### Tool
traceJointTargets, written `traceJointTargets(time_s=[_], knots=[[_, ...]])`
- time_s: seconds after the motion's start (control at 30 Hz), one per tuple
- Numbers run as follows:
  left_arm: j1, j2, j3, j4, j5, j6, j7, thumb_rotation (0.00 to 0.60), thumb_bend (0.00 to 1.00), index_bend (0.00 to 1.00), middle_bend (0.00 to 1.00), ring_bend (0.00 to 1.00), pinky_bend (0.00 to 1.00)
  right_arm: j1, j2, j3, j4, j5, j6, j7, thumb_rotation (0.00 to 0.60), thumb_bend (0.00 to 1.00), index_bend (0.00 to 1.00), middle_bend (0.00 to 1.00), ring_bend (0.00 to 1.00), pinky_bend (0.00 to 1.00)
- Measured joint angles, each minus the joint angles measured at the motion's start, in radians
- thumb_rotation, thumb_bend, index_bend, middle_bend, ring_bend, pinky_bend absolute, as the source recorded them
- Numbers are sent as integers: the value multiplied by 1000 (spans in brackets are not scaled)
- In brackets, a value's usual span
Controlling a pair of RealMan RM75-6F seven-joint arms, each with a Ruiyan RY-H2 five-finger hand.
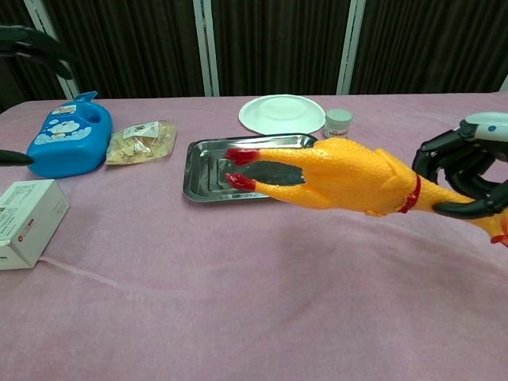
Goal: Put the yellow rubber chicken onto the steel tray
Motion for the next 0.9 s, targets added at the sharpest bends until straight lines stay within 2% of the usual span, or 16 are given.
traceJointTargets(time_s=[0.13,0.33,0.6,0.9], knots=[[-72,-47,-31,-60,-92,-82,58,600,58,173,198,98,35,8,-12,15,-32,29,-9,-61,600,439,917,722,743,871],[-171,-147,-68,-83,-249,-151,182,600,63,177,197,98,45,22,-30,39,-64,73,-26,-138,600,438,918,722,743,871],[-284,-275,-104,-83,-425,-173,314,600,66,176,196,98,44,38,-41,60,-102,118,-46,-204,600,438,918,722,744,871],[-370,-365,-125,-63,-547,-154,403,600,79,193,197,98,45,49,-43,67,-129,136,-57,-235,600,438,918,722,744,871]])
